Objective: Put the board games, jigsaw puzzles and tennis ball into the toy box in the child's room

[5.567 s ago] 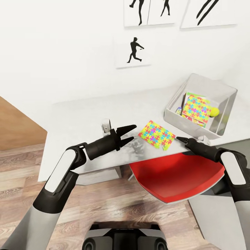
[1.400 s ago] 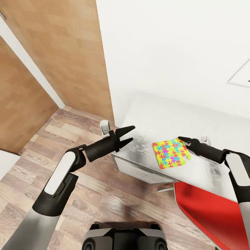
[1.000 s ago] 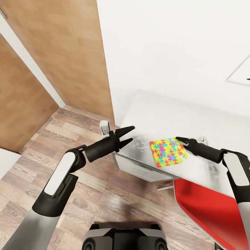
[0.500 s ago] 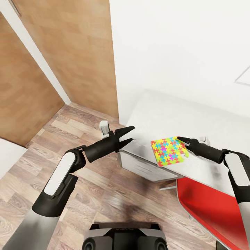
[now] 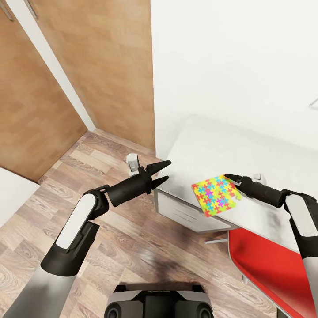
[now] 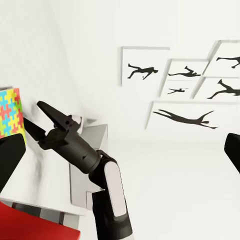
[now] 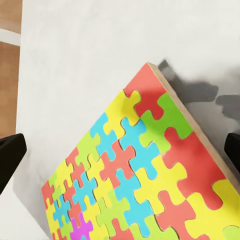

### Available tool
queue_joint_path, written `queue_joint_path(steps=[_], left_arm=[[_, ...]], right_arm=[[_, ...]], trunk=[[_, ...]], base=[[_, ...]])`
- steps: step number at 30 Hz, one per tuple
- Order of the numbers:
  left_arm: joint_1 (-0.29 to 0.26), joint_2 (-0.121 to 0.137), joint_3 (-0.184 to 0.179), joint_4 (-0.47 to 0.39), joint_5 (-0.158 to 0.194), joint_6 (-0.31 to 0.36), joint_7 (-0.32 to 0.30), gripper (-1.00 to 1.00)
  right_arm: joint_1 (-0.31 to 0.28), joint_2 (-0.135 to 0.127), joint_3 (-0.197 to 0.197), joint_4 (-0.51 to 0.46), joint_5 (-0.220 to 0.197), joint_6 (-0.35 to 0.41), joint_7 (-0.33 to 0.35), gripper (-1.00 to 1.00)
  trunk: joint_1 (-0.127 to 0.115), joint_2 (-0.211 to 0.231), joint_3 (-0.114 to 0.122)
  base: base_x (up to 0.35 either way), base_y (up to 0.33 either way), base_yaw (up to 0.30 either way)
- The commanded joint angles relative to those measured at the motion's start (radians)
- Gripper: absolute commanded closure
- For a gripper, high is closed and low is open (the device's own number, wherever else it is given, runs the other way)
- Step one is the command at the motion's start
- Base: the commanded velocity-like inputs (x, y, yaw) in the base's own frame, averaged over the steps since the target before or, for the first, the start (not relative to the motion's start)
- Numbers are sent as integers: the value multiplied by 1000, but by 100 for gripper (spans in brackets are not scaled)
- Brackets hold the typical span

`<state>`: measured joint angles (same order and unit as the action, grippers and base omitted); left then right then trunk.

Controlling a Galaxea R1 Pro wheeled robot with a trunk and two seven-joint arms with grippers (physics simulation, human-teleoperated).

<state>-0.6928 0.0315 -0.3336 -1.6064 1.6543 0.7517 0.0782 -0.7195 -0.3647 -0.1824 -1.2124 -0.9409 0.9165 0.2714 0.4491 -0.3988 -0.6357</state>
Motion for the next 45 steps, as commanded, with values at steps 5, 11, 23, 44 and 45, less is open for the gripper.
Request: queue_joint_path(steps=[5,11,23,44,45], left_arm=[[-1,1,-1,-1,10,1,8,-100],[-1,1,-1,-1,10,1,8,-100],[-1,1,-1,-1,10,1,8,-100],[-1,0,-1,0,10,0,8,-100],[-1,0,-1,0,10,0,8,-100]], right_arm=[[0,1,21,14,27,2,8,-100],[0,1,22,14,27,2,8,-100],[0,0,22,13,27,3,8,-100],[0,0,23,13,27,4,8,-100],[0,0,23,14,27,4,8,-100]], trunk=[[1,-1,-1],[1,-1,-1],[1,-1,-1],[1,-1,-1],[1,-1,-1]], base=[[0,0,11],[0,0,4],[0,0,80],[0,0,69],[0,0,5]])
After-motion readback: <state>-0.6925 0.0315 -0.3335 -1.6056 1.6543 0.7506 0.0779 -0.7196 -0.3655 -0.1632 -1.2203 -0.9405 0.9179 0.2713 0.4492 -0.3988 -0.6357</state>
